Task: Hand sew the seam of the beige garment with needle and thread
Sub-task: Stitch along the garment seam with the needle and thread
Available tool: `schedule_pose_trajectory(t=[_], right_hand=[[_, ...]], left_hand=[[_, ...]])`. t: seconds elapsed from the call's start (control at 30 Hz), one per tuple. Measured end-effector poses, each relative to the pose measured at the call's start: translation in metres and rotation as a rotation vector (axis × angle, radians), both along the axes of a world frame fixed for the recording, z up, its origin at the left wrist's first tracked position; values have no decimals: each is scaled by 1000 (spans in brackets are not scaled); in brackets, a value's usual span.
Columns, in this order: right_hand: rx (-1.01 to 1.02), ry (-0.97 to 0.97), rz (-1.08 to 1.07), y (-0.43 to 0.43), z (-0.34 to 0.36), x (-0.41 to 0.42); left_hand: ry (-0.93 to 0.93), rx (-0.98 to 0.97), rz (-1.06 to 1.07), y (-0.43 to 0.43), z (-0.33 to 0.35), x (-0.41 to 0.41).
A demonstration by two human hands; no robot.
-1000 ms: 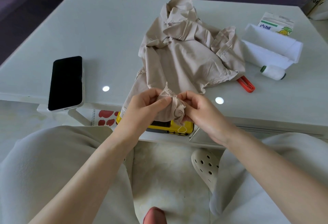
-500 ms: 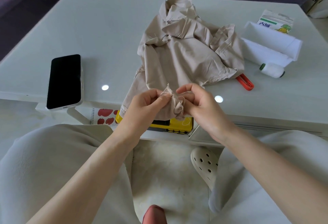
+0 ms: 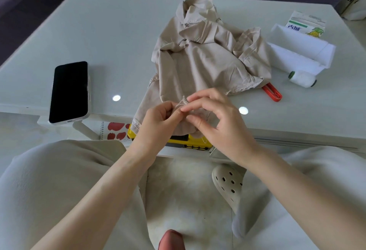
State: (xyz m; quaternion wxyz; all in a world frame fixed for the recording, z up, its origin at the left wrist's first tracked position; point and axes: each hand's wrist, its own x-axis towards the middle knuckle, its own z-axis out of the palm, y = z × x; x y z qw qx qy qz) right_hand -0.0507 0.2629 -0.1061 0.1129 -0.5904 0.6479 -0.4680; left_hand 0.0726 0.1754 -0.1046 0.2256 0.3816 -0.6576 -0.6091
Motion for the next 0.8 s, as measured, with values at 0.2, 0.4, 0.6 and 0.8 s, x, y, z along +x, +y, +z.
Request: schedule_pose_trajectory(t=[0.2,0.4,0.6,0.8], right_hand=[[-102,148,-61,-3,-4,-8],[-97,-46,-27,-3,1,-4],[11,-737,96,3,13,-5],[12,-943,6,-1,10,-17]], left_hand=[[-84,-47,-56,2,-1,0],[-105,-108,-46,-3,-11,-6],[-305,-456,-18,-1,-23,-2],[-136,-624,-177,9,-9,0]])
